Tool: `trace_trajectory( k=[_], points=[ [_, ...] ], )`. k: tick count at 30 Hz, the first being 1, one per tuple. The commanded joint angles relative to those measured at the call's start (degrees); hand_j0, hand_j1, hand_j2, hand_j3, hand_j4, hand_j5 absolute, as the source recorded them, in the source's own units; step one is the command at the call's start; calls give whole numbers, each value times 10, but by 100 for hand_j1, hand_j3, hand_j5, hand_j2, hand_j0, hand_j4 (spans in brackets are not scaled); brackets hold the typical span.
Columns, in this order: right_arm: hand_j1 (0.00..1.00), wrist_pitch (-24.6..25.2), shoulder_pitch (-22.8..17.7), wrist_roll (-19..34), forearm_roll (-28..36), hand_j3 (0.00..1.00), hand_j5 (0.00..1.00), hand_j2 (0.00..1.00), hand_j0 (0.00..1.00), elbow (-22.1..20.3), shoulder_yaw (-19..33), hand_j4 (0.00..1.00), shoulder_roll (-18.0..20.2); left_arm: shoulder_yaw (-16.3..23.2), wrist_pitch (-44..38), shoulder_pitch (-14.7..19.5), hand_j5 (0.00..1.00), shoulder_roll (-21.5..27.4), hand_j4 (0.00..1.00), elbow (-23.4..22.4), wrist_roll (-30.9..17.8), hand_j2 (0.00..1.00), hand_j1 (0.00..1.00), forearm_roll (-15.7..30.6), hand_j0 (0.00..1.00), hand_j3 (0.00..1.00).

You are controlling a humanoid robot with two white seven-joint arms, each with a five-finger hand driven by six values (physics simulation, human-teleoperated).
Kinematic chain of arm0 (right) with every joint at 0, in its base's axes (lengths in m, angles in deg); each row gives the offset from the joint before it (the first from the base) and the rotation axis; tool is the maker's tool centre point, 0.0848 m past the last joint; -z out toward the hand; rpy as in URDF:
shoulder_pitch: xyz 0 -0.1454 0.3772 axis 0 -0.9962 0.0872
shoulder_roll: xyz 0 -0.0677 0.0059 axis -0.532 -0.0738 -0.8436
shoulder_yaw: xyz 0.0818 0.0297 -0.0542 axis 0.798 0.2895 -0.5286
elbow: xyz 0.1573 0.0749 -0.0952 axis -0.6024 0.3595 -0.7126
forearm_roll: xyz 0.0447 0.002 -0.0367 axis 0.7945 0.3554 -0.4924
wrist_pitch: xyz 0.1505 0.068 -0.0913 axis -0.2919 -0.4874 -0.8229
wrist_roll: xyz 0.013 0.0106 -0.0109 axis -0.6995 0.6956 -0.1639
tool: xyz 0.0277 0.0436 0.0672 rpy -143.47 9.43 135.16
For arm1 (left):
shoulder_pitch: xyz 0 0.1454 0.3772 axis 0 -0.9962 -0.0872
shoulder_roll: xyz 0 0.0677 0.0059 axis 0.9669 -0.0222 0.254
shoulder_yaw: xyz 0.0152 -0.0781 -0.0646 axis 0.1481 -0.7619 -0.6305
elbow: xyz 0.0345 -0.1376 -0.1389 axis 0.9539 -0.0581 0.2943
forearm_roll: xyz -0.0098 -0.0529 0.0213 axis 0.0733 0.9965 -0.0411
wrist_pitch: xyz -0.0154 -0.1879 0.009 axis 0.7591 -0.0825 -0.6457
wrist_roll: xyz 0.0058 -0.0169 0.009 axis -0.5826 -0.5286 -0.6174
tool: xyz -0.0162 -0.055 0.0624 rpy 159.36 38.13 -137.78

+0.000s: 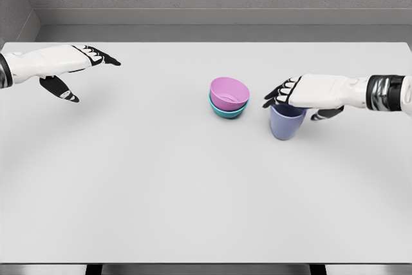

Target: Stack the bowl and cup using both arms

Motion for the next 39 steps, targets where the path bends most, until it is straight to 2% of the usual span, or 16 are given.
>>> trace_trajectory(
  k=[1, 11, 16, 23, 39],
  points=[
    [75, 1, 0, 0, 0, 75, 75, 75, 75, -2, 2, 75, 1, 0, -2, 0, 100, 1, 100, 0, 0, 100, 100, 4, 100, 100],
    [71, 1, 0, 0, 1, 71, 71, 71, 71, -2, 3, 71, 3, 0, -2, 0, 100, 1, 100, 1, 0, 100, 100, 4, 100, 100],
    [65, 1, 1, 0, 1, 65, 65, 65, 65, -2, 4, 65, 1, 0, -2, 0, 100, 1, 100, 1, 0, 100, 100, 4, 100, 100],
    [64, 1, 4, 0, 3, 64, 64, 64, 64, -2, 6, 64, 3, 0, -2, 0, 100, 1, 100, 1, 0, 100, 100, 4, 100, 100],
    [64, 1, 2, 0, 3, 64, 64, 64, 64, -1, 88, 64, 2, 0, -2, 0, 100, 1, 100, 2, 0, 100, 100, 4, 100, 100]
  ],
)
